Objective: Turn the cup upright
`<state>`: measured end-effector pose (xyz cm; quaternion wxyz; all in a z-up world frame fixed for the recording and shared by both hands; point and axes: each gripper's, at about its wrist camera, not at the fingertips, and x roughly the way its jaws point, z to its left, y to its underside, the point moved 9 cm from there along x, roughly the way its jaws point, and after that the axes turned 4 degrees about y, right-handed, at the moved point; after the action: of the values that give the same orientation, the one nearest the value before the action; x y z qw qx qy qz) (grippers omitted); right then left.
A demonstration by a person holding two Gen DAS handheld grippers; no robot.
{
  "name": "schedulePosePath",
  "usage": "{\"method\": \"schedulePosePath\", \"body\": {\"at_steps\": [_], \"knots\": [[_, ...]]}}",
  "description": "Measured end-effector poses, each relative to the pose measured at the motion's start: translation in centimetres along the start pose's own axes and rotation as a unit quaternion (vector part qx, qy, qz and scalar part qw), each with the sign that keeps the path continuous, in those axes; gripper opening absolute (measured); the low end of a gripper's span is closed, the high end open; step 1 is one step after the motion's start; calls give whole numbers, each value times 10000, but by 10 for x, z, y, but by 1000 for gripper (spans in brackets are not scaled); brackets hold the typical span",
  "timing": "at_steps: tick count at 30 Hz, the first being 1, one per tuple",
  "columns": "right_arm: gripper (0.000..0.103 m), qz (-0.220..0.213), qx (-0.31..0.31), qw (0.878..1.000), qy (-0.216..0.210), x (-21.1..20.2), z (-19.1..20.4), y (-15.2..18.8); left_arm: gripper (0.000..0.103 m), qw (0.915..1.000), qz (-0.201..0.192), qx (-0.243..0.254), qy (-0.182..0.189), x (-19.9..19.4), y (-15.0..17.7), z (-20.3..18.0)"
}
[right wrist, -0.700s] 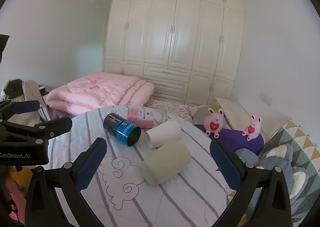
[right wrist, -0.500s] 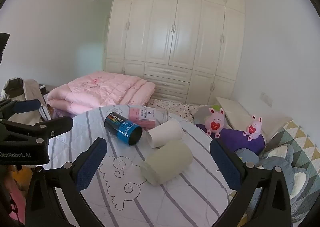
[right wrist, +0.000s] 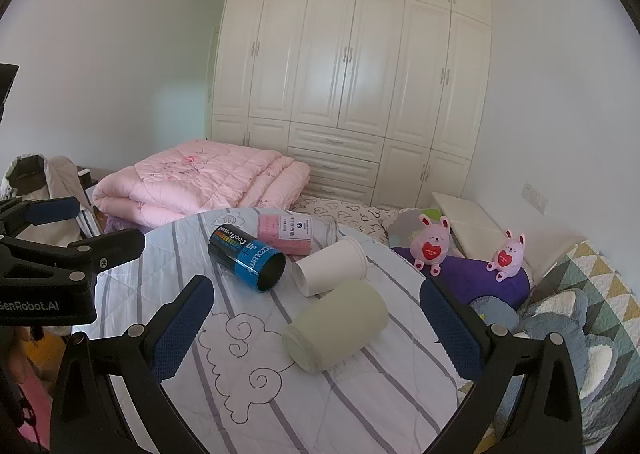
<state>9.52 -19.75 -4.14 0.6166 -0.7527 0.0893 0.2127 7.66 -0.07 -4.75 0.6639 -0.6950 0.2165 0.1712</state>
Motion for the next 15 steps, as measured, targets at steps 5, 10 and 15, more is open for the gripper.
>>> {"method": "schedulePosePath", "body": {"at_steps": [5,10,15], "knots": [[103,3,0,10000,-8,2,1,1,103,10000,13,0,5,0,0,-1],[103,12,-16,10000,-17,3,3,0,103,10000,13,-7,9,1,0,-1],[103,-5,-10,10000,7,5,3,1,103,10000,4,-7,-1,2,-4,-5]]}}
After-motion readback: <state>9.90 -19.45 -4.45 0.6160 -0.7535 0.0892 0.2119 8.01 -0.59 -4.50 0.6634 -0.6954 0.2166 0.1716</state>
